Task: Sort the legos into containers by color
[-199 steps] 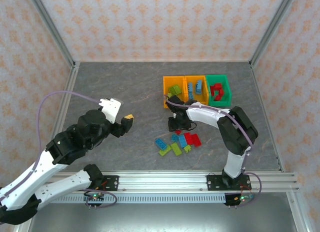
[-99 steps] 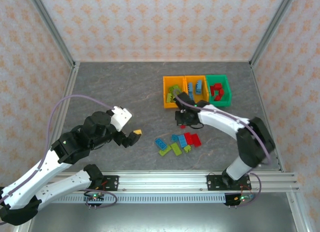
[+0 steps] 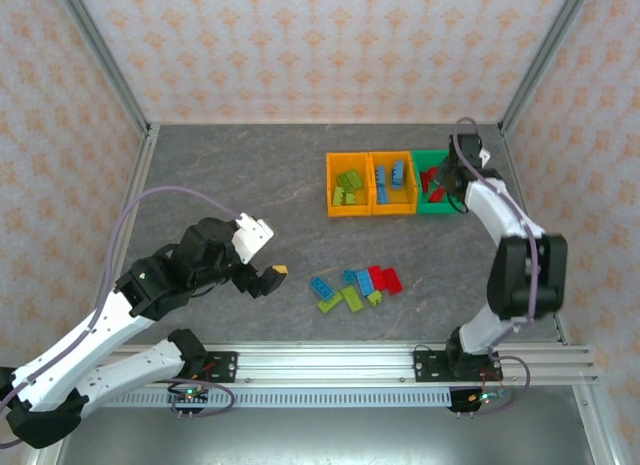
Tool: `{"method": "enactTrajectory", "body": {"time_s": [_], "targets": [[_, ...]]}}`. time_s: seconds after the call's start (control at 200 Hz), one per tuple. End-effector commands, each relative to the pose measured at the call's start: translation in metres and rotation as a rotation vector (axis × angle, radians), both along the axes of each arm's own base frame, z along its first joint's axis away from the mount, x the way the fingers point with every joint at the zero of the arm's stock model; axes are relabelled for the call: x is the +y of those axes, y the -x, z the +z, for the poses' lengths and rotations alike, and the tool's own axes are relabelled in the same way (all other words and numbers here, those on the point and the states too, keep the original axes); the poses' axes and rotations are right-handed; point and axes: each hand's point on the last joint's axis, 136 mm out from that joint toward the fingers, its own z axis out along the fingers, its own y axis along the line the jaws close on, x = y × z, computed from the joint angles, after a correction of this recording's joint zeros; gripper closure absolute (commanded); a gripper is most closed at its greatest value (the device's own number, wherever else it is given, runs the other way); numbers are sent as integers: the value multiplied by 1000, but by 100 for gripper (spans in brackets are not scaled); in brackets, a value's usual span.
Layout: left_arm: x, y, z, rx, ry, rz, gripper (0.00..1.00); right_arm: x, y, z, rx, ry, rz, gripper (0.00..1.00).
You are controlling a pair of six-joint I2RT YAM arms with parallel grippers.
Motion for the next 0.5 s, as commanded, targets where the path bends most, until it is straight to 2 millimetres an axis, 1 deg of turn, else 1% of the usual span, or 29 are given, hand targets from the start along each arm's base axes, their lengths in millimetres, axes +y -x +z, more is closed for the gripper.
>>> {"method": "enactTrajectory", "body": {"time_s": [0.0,0.035,0.095,0.15,0.215,0.245,0.275,0.31,0.32,0.375,0.41,0.445,0.495], "targets": [[8,0,-5,8,-38,16,0,2,-27,-17,41,-53,31,84],[8,0,-5,8,-39,19,0,4,-32,-21,56,-62,42,76],[10,-1,-5,5,-42,24,0,9,-36,-20,64,-85,58,60],[12,-3,-6,2,-48,38,0,10,-33,-13,60,-96,54,53],[15,-7,-5,-2,-50,74,0,11,-26,-2,42,-104,52,49],[18,-10,-5,-4,-46,101,0,13,-21,6,26,-112,55,48],[21,-14,-1,-7,-33,139,0,15,-15,12,15,-123,61,47],[26,-19,4,-6,-4,210,0,18,-8,23,-6,-139,68,47],[28,-21,6,-5,11,236,0,19,-6,24,-6,-144,71,47],[39,-31,20,-15,93,385,0,26,10,42,-36,-169,94,46],[45,-34,25,-2,168,481,0,33,22,53,-56,-181,118,46],[46,-35,26,25,241,541,0,41,33,66,-81,-187,150,44],[41,-34,24,70,328,571,0,56,52,79,-107,-200,215,42]]}}
